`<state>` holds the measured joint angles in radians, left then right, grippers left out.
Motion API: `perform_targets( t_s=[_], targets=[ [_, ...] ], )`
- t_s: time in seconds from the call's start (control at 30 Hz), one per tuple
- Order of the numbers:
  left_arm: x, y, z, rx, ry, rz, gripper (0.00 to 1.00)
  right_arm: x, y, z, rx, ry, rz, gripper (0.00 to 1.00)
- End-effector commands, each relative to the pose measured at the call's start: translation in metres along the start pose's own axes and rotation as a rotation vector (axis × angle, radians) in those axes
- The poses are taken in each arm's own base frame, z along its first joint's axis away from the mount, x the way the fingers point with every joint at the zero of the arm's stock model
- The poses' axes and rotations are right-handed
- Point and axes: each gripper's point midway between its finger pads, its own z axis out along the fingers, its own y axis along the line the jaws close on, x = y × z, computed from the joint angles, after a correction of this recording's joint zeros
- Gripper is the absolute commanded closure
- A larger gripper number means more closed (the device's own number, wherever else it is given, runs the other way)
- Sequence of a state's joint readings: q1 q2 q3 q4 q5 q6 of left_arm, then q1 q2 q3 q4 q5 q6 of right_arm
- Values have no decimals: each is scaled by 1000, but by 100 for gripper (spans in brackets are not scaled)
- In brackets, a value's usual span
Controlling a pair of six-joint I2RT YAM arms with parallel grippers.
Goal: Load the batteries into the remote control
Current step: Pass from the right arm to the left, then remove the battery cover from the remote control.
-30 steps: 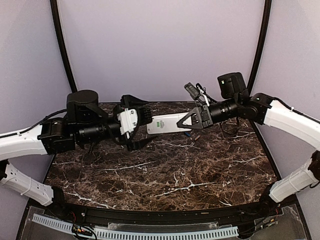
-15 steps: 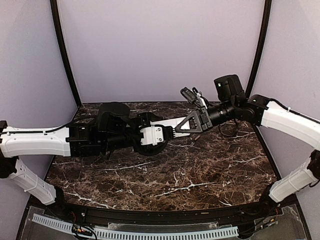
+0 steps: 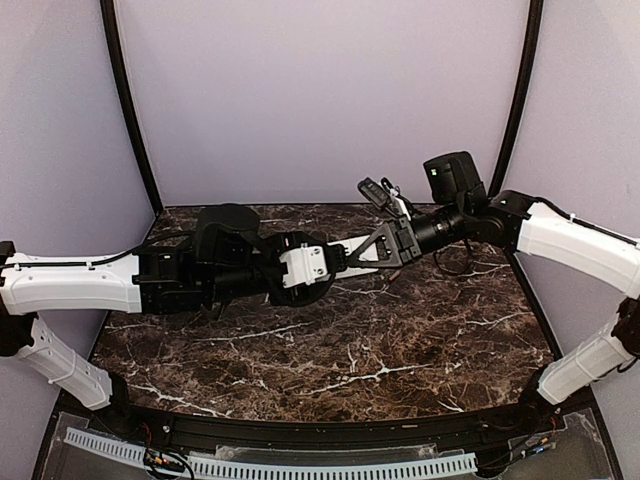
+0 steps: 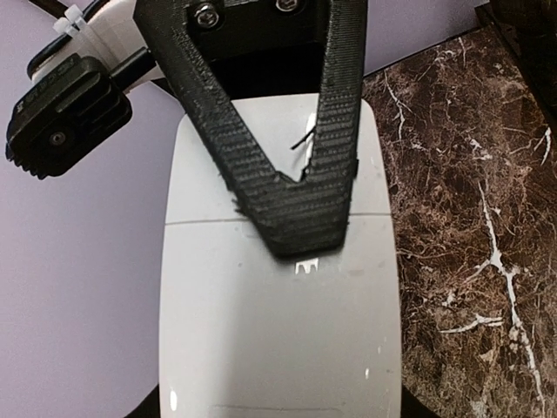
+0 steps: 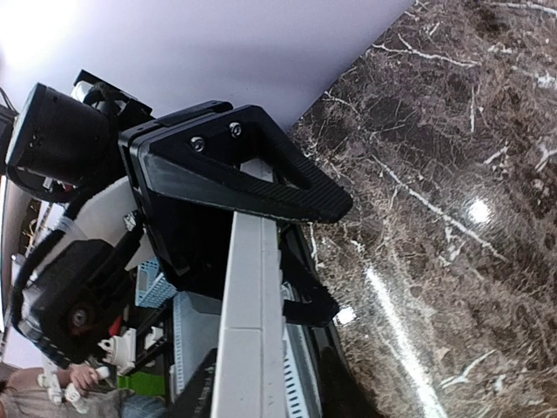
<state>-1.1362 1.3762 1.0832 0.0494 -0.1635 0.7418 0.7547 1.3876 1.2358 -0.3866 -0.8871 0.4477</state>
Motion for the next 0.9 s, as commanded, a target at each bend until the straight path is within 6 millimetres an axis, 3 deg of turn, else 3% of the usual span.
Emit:
perform_targets(
  t_s=[0.0, 0.07, 0.13, 0.27, 0.43, 0.7, 0.87],
  targets=[
    [-9, 14, -8, -43, -30, -111, 100, -4, -25, 4, 111, -37, -20, 54],
    [-5, 10, -7, -37, -18, -132, 100, -6, -32, 6, 130, -54, -21, 47],
    [-3, 8, -6, -34, -14, -147, 100, -8, -33, 8, 125, -66, -27, 28],
    [3, 4, -4, -29, 8, -157, 100, -10, -39, 7, 156, -83, -44, 27],
    [6, 1, -4, -17, 9, -158, 100, -7, -46, 7, 182, -77, -54, 37],
    [18, -1, -9, -16, 41, -152, 100, 1, -59, 0, 222, -49, -41, 80],
    [27, 1, -14, -28, 64, -166, 100, 8, -64, -5, 230, -30, -38, 87]
  ],
)
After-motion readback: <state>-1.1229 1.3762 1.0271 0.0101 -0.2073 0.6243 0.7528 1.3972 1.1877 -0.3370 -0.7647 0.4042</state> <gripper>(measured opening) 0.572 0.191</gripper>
